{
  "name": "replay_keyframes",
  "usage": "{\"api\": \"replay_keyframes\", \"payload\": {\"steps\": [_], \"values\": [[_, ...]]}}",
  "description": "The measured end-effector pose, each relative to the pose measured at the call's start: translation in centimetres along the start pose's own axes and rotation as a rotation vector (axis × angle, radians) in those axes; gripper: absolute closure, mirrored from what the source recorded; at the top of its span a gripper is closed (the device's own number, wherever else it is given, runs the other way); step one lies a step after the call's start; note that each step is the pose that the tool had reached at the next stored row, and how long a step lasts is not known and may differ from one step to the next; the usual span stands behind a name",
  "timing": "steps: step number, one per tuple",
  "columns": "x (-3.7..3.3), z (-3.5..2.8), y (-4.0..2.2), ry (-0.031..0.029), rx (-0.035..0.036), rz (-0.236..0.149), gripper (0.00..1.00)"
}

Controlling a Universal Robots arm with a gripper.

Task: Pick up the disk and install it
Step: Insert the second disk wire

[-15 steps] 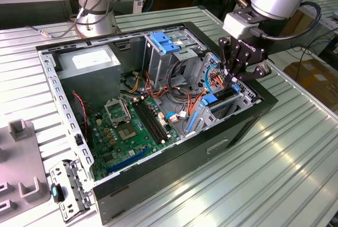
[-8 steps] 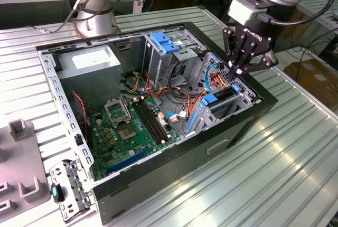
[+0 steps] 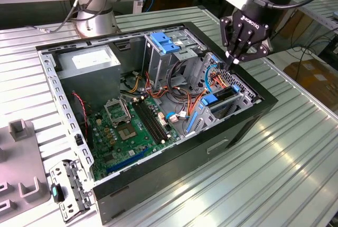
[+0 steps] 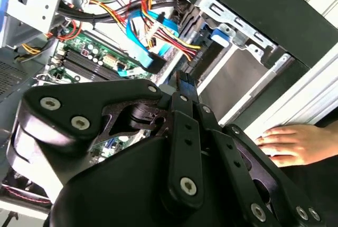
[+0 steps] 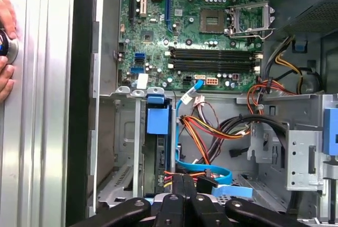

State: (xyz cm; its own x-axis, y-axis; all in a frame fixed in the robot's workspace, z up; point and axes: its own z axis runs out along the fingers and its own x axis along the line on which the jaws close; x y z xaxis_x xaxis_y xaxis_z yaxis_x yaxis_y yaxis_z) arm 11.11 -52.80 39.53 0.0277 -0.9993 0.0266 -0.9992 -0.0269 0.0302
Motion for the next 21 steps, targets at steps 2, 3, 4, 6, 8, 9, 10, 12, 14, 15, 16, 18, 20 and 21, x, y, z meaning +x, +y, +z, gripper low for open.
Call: {"api": "replay_keyframes", "payload": {"steps": [2, 3, 4, 6, 8, 9, 10, 12, 14, 15, 16, 18, 20, 21], "values": [[-0.96, -0.05, -0.17, -0.0001, -0.0014, -0.001, 0.89], [-1.57, -0.08, -0.29, 0.0, -0.0022, -0.003, 0.89], [-1.88, -0.07, -0.34, 0.0007, -0.0025, -0.005, 0.89], [-2.02, 0.02, -0.36, 0.0036, -0.0027, -0.008, 0.89], [-2.07, 0.15, -0.37, 0.0053, -0.0027, -0.008, 0.89], [-2.09, 0.24, -0.37, 0.0072, -0.0027, -0.008, 0.89], [-2.1, 0.29, -0.37, 0.0091, -0.0028, -0.008, 0.89], [-2.12, 0.44, -0.38, 0.0135, -0.003, -0.008, 0.89], [-2.13, 0.56, -0.38, 0.0167, -0.0031, -0.008, 0.83], [-2.14, 0.62, -0.38, 0.0183, -0.0031, -0.008, 0.76], [-2.19, 1.28, -0.4, 0.0356, -0.0037, -0.007, 0.76], [-2.35, 2.14, -0.43, 0.0974, -0.0056, -0.005, 0.89], [-2.41, 2.3, -0.44, 0.1113, -0.0061, -0.005, 0.82], [-2.43, 2.4, -0.44, 0.1204, -0.0064, -0.005, 0.82]]}}
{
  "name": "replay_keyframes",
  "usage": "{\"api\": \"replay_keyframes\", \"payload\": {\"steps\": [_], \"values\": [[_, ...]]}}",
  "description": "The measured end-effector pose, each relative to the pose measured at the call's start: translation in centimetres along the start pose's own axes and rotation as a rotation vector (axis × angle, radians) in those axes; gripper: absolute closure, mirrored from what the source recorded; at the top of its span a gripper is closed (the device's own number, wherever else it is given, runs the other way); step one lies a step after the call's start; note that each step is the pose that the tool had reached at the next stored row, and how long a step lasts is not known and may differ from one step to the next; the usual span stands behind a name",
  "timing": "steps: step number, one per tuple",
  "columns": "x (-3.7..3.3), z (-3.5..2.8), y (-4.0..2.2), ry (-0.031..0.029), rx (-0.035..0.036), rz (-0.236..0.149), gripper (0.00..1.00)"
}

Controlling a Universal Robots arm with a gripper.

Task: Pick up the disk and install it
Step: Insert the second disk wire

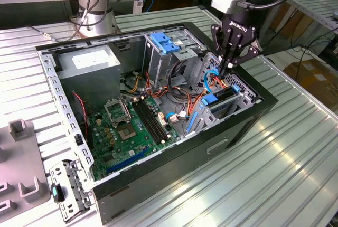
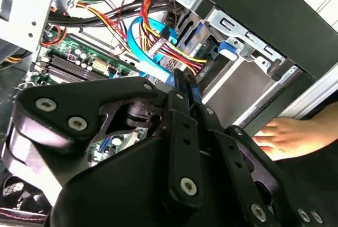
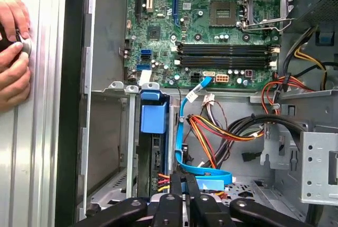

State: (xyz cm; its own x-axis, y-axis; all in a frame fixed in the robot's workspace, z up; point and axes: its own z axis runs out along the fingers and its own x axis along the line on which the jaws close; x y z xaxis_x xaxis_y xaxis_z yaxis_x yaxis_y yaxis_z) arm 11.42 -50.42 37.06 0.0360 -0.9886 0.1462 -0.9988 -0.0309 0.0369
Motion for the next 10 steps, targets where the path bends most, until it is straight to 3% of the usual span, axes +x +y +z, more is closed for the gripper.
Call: {"api": "replay_keyframes", "payload": {"steps": [2, 6, 7, 9, 10], "values": [[-0.11, 0.33, -0.02, 0.0193, -0.0007, 0.001, 0.82], [-0.19, 0.57, -0.03, 0.03, -0.0011, 0.001, 0.81], [-0.22, 0.67, -0.03, 0.0337, -0.0012, 0.001, 0.75], [-0.24, 0.77, -0.03, 0.0368, -0.0013, 0.001, 0.76], [-0.24, 0.8, -0.04, 0.0371, -0.0012, 0.001, 0.82]]}}
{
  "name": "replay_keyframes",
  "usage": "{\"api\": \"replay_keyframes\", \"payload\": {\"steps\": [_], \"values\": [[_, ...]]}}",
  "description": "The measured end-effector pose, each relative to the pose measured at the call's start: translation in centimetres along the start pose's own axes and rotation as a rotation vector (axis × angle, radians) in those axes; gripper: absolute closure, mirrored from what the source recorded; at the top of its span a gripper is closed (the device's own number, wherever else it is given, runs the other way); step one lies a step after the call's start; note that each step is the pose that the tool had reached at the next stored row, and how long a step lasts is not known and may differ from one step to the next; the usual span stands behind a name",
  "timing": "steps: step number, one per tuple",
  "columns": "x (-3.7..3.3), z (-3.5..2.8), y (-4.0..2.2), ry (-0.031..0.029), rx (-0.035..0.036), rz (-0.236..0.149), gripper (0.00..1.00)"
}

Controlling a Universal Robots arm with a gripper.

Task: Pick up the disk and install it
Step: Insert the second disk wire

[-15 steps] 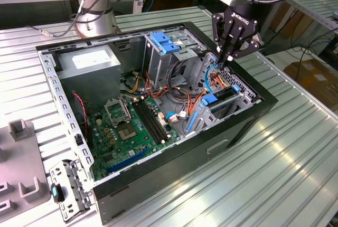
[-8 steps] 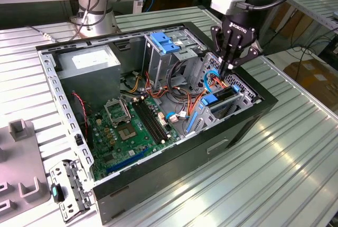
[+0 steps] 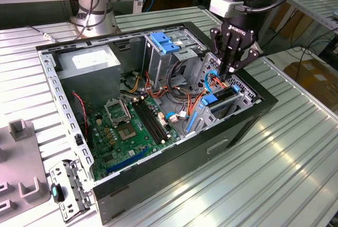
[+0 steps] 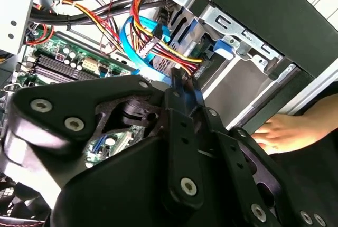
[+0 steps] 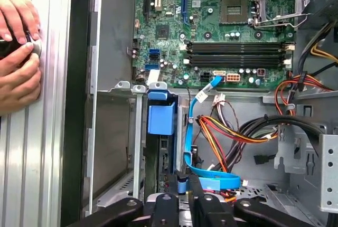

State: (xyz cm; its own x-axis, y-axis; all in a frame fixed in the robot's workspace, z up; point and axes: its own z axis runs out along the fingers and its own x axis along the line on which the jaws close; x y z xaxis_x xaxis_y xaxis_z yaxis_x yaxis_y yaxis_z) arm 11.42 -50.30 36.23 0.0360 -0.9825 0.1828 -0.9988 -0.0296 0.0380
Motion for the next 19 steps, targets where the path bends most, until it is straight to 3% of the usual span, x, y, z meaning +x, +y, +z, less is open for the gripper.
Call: {"api": "replay_keyframes", "payload": {"steps": [5, 8, 11, 15, 17, 19], "values": [[0.16, 0.21, 0.23, 0.0, 0.0069, -0.001, 0.84], [0.28, 0.43, 0.72, 0.0006, 0.0133, -0.006, 0.84], [0.69, 0.72, 0.94, -0.0011, 0.0235, -0.005, 0.84], [1.07, 0.95, 1.26, -0.0169, 0.0322, -0.003, 0.84], [1.24, 1.07, 1.32, -0.0305, 0.0346, -0.004, 0.84], [1.63, 1.22, 1.36, -0.0516, 0.0368, -0.004, 0.84]]}}
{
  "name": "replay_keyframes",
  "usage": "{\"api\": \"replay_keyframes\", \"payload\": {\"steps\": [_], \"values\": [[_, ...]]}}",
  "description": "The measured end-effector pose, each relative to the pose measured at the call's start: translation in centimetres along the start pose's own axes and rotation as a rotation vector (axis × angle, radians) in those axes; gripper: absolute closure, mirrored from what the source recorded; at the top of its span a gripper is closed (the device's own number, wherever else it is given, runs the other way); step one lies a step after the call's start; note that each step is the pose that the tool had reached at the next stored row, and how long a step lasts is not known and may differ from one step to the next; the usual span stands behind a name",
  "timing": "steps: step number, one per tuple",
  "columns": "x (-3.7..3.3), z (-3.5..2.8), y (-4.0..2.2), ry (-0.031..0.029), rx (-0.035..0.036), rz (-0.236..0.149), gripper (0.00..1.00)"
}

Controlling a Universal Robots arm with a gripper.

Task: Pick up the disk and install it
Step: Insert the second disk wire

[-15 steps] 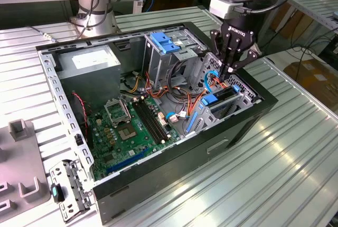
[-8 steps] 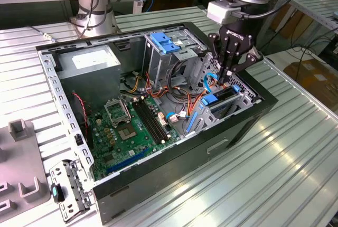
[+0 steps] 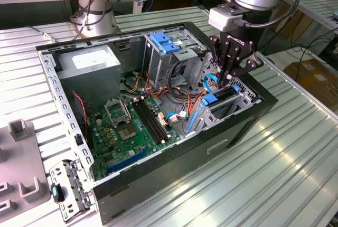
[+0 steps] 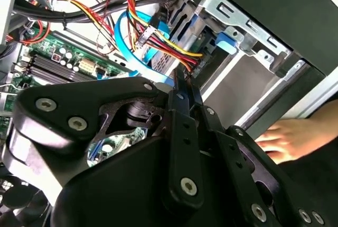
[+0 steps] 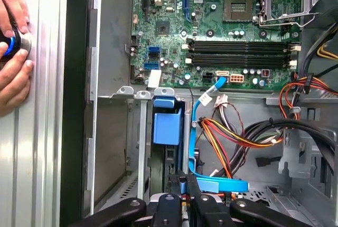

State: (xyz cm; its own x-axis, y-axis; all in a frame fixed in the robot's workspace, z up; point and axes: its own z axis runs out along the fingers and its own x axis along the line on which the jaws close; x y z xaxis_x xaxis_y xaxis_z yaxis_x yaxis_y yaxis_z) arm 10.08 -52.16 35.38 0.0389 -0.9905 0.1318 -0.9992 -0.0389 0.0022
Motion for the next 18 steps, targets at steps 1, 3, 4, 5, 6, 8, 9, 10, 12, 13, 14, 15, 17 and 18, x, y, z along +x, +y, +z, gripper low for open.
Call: {"api": "replay_keyframes", "payload": {"steps": [1, 3, 4, 5, 6, 8, 9, 10, 12, 13, 14, 15, 17, 18], "values": [[0.18, 0.07, 0.02, -0.0039, 0.0004, 0.0, 0.84], [0.46, 0.17, 0.03, -0.0095, 0.0007, 0.0, 0.84], [0.57, 0.2, 0.03, -0.0129, 0.0009, 0.0, 0.84], [0.75, 0.26, 0.04, -0.0186, 0.0011, 0.0, 0.84], [0.99, 0.35, 0.05, -0.0269, 0.0014, 0.0, 0.84], [1.29, 0.44, 0.06, -0.0412, 0.0019, 0.0, 0.84], [1.4, 0.47, 0.07, -0.0476, 0.0022, 0.0, 0.84], [1.56, 0.52, 0.07, -0.0574, 0.0026, 0.0, 0.84], [1.74, 0.58, 0.08, -0.0694, 0.0031, 0.0, 0.84], [1.83, 0.61, 0.08, -0.0742, 0.0033, 0.0, 0.84], [2.01, 0.68, 0.09, -0.086, 0.0037, 0.0, 0.84], [2.09, 0.7, 0.09, -0.0924, 0.004, 0.0, 0.84], [2.37, 0.76, 0.1, -0.1097, 0.0047, 0.0, 0.84], [2.48, 0.78, 0.11, -0.1105, 0.0046, 0.001, 0.84]]}}
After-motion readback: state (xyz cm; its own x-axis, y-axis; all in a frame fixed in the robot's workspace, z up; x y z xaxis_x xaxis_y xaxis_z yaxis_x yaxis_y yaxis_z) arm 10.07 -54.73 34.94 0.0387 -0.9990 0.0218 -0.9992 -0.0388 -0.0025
